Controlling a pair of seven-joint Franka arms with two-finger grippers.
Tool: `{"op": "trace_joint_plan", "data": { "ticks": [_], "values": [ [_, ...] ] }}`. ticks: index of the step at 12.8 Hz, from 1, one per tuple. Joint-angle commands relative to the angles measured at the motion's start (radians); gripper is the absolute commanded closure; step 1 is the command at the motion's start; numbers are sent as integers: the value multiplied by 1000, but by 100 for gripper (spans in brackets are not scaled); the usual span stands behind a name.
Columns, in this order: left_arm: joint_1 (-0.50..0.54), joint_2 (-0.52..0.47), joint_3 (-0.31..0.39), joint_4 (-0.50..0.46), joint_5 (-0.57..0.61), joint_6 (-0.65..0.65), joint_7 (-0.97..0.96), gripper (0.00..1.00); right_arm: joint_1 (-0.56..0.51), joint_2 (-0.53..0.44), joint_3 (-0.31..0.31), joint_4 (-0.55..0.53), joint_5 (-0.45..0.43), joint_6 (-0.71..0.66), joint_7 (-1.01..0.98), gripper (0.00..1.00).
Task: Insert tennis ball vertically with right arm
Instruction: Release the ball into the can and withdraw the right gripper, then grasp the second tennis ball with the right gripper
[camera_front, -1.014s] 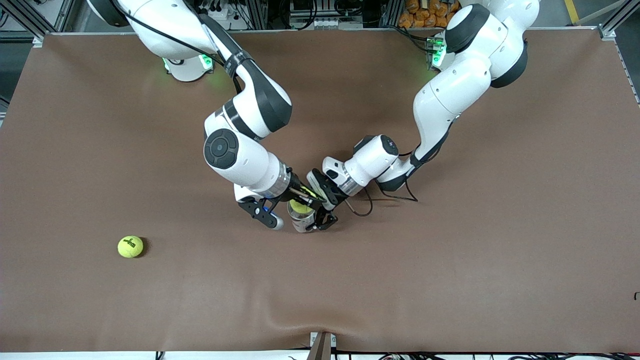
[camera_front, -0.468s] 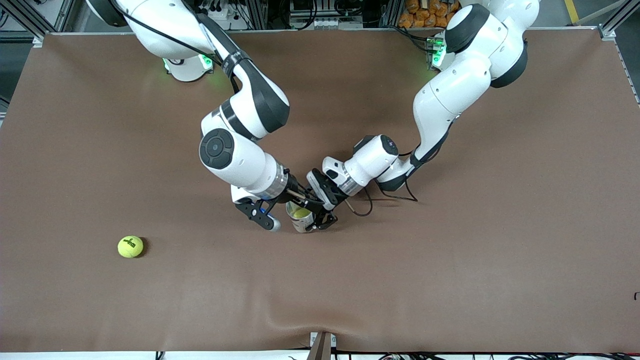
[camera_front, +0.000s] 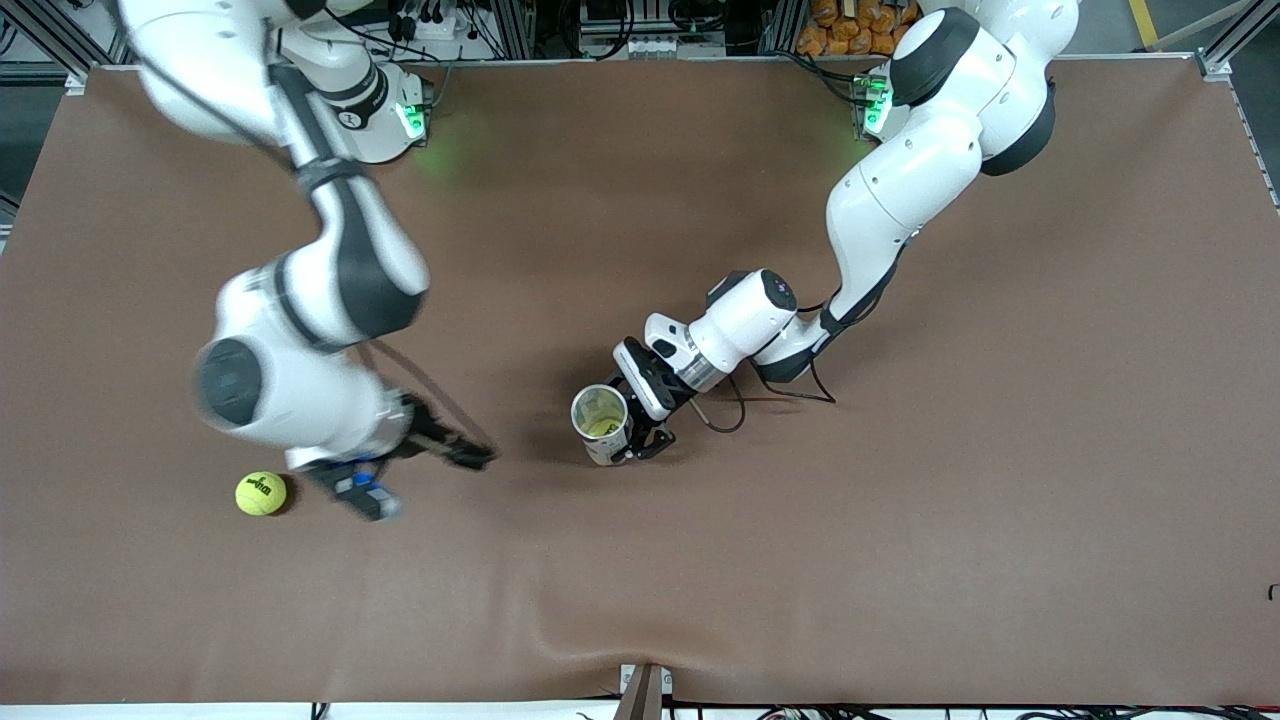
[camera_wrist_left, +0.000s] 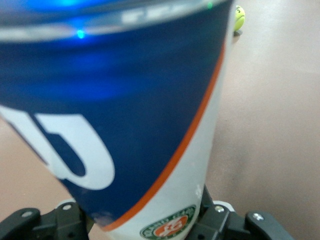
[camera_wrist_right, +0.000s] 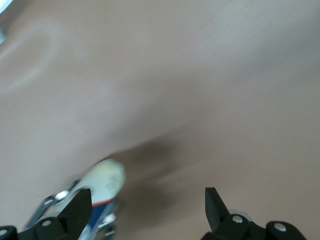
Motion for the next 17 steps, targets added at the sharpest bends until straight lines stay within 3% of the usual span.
{"op": "trace_joint_plan", "data": {
  "ticks": [1,3,8,11,17],
  "values": [
    [-15,-5,37,-1,10,7,-13,23,-80,4,21,-15,-104,-36,-168,0],
    [-17,-5,37,-1,8,7,-15,23,-139,43,22,-15,-216,-31,-298,0],
    [-20,-5,37,0,7,7,-15,23,-277,138,21,-14,-232,87,-789,0],
    [-26,-5,39,0,6,7,-15,23,-339,214,21,-12,-234,235,-1085,0],
    [-23,-5,39,-1,8,7,-13,23,-386,271,21,-15,-252,260,-1209,0]
  ]
}}
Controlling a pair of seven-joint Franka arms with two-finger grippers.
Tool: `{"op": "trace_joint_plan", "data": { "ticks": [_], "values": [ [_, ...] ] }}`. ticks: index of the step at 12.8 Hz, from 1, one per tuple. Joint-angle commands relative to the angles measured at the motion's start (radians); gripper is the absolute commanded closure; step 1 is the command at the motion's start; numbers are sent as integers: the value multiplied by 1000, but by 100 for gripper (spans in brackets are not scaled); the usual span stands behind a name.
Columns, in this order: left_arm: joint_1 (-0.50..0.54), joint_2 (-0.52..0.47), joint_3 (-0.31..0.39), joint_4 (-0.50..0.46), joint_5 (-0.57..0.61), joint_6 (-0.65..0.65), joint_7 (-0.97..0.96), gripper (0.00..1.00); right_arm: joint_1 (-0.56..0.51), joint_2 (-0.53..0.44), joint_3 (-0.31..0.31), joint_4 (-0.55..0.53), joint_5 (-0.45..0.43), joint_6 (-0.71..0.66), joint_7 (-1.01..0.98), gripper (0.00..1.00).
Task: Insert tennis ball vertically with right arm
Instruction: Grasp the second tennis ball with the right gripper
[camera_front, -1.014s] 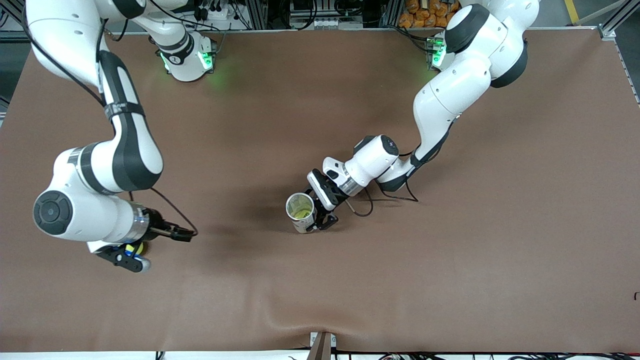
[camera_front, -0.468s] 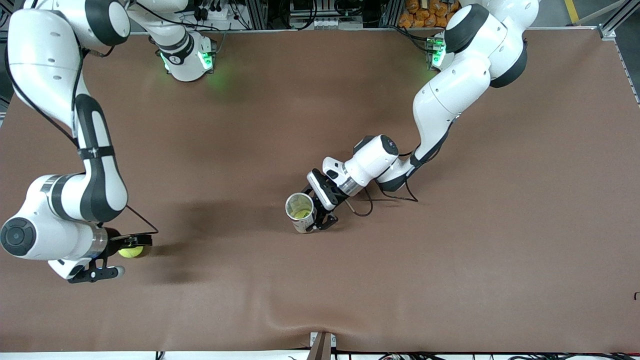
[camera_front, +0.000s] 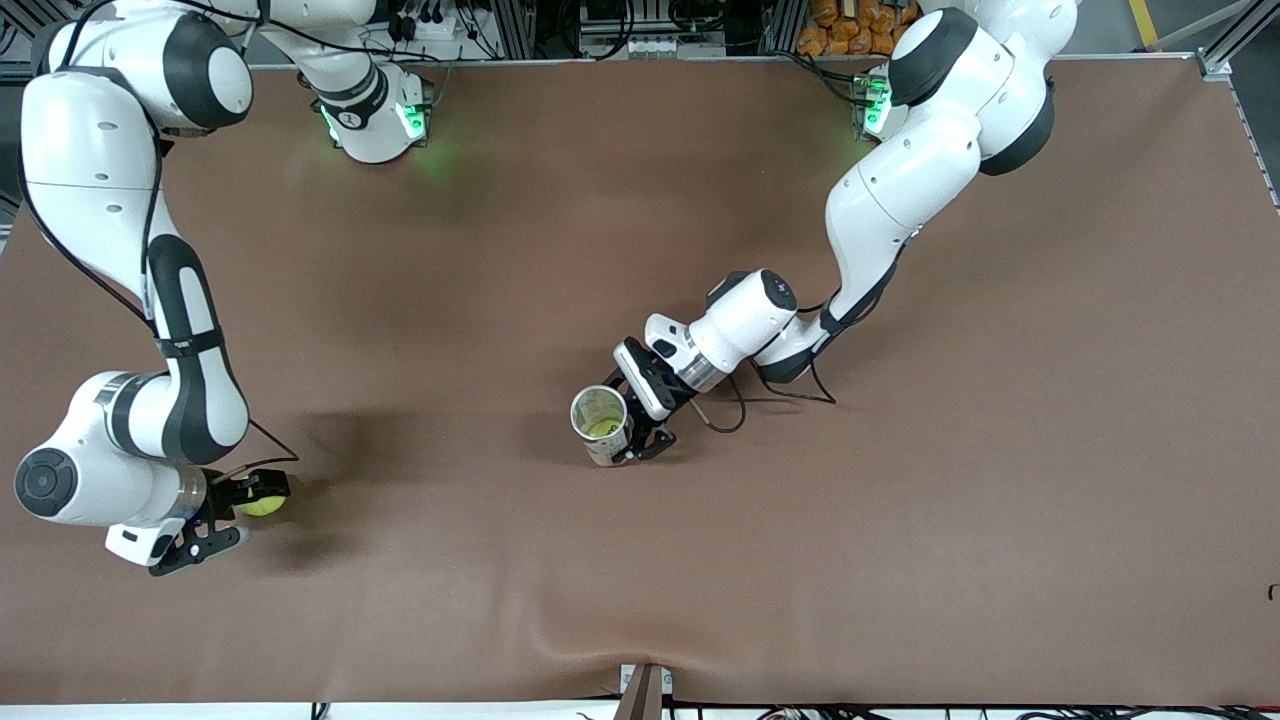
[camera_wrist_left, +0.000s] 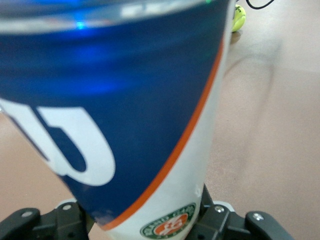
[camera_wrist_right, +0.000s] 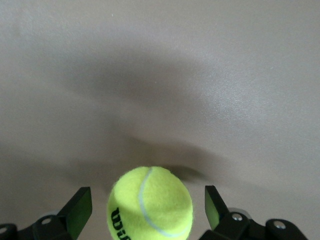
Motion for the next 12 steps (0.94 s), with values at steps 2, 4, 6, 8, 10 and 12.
{"op": "trace_joint_plan", "data": {
  "ticks": [2,4,6,8,10,12],
  "values": [
    [-15,-4,33,-5,8,2,-12,23,-29,18,21,-3,-26,-1,-14,0],
    [-15,-4,33,-6,10,2,-10,23,-29,18,21,-4,-26,-3,-10,58],
    [-15,-4,33,-6,10,2,-12,23,-29,16,21,-4,-22,-9,-8,77],
    [-13,-4,33,-6,10,2,-9,23,-15,1,24,-1,-7,-35,4,84],
    [-13,-4,36,-6,11,2,-10,23,44,-45,48,6,-4,-131,144,84],
    [-15,-4,36,-6,10,2,-12,23,93,-94,117,9,10,-223,348,84]
  ]
}}
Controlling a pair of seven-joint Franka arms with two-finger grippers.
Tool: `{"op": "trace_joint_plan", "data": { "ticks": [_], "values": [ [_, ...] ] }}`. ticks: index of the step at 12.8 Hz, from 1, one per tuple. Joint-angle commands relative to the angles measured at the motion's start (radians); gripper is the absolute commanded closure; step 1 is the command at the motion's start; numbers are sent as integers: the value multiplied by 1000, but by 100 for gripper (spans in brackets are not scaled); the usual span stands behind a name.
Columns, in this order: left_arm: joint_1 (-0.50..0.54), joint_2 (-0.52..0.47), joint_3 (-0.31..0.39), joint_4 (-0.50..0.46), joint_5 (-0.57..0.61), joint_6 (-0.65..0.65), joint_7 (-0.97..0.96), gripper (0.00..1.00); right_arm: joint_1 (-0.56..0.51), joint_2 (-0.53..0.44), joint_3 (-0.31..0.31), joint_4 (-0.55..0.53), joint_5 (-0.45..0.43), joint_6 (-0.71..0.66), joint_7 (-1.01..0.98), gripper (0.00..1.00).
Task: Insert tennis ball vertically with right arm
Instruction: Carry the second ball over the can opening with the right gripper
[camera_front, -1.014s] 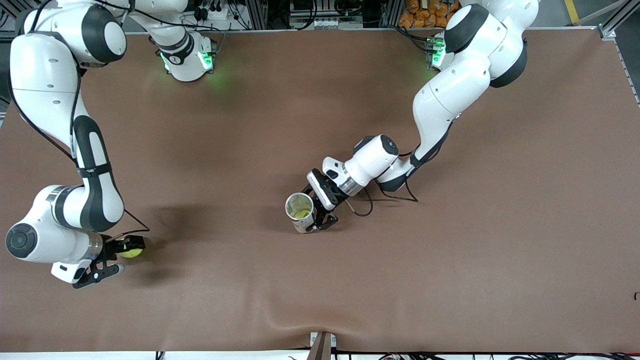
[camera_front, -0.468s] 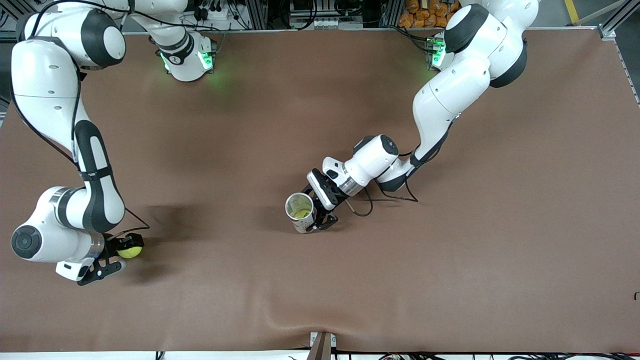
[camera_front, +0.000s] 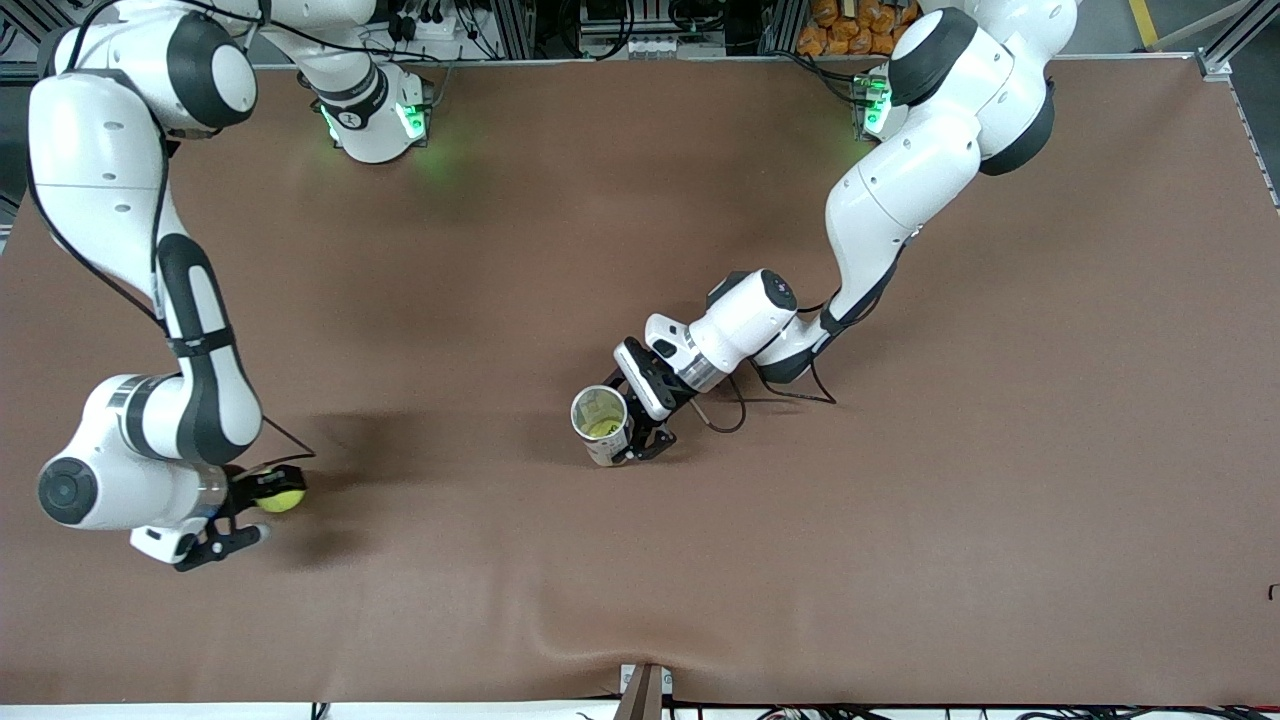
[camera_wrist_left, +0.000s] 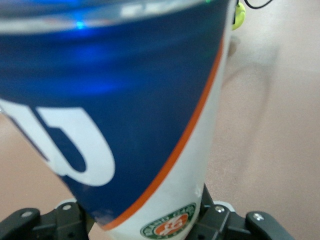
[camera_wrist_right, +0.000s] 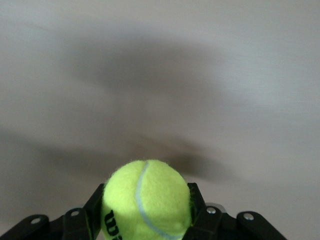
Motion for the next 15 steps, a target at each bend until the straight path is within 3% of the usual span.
{"op": "trace_joint_plan", "data": {
  "ticks": [1,3,9,15],
  "values": [
    [-14,-4,34,-6,10,0,-12,23,61,-94,107,-9,19,-91,277,84],
    [-15,-4,36,-6,10,0,-13,23,77,-145,222,-6,19,-91,523,84],
    [-14,-6,36,-6,10,0,-15,23,176,-173,400,23,16,-72,1166,82],
    [-15,-6,37,-6,10,0,-15,23,310,-170,399,54,7,46,1454,81]
  ]
}}
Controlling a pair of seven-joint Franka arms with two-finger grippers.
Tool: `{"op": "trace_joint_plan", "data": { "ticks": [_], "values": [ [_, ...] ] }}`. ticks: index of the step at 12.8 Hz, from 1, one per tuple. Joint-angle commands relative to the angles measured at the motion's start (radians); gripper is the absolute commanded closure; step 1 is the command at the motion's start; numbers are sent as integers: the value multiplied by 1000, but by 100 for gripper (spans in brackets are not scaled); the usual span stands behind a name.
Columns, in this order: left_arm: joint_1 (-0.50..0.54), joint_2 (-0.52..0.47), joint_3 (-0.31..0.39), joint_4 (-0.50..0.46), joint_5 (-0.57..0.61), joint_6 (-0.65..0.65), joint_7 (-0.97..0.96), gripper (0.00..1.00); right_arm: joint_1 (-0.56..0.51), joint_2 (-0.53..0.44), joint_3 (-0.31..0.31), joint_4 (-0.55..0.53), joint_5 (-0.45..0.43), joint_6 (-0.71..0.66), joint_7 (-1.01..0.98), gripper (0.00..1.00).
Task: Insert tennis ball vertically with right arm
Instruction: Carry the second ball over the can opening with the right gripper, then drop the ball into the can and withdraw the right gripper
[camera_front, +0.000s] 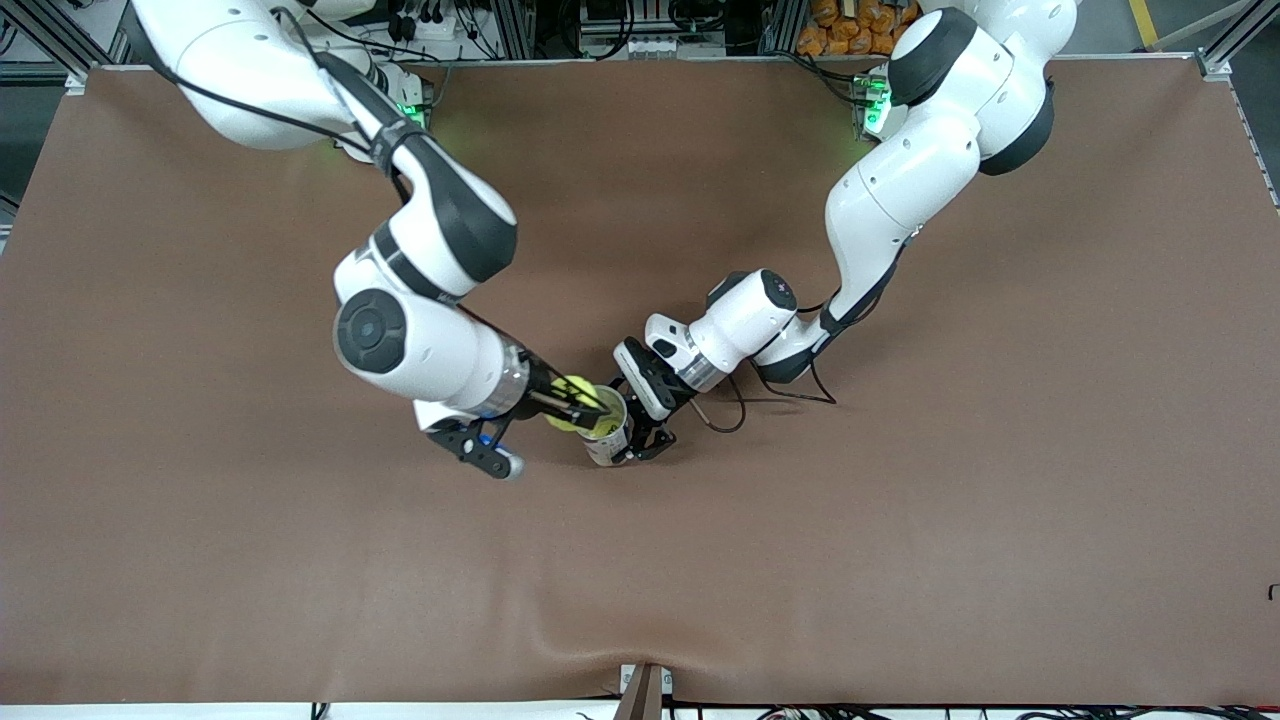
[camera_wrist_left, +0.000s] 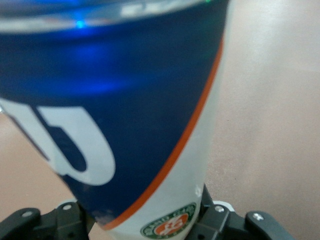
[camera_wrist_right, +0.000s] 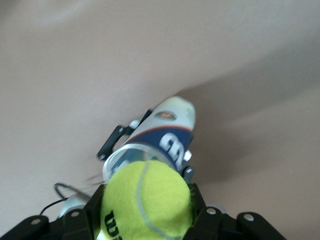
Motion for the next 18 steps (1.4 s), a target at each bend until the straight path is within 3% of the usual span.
{"op": "trace_joint_plan", "data": {
  "ticks": [1,2,3,4,6,13,16,17,18],
  "values": [
    [-14,-6,36,-6,10,-2,-15,23,34,-5,-12,19,-1,10,52,81],
    [-14,-6,36,-6,11,-2,-15,23,38,-3,-12,19,-4,10,55,77],
    [-14,-6,36,-6,11,-2,-15,23,39,-3,-12,16,-4,10,57,58],
    [-13,-6,36,-6,11,-2,-15,23,40,-2,-13,13,-10,10,57,47],
    [-2,-7,36,-8,17,-2,-12,23,40,-2,-21,13,-15,12,57,2],
    [-13,-6,34,-3,6,-2,-15,23,42,-3,-29,13,-28,14,51,0],
    [-14,-6,36,-5,6,-2,-15,23,-6,-23,-46,1,-91,-40,-35,0],
    [-13,-6,36,-6,10,-2,-15,23,-17,-49,-62,-10,-94,-98,-116,0],
    [-9,-6,36,-9,11,-2,-15,23,-14,-87,-122,-41,-93,-121,-214,0]
  ]
}}
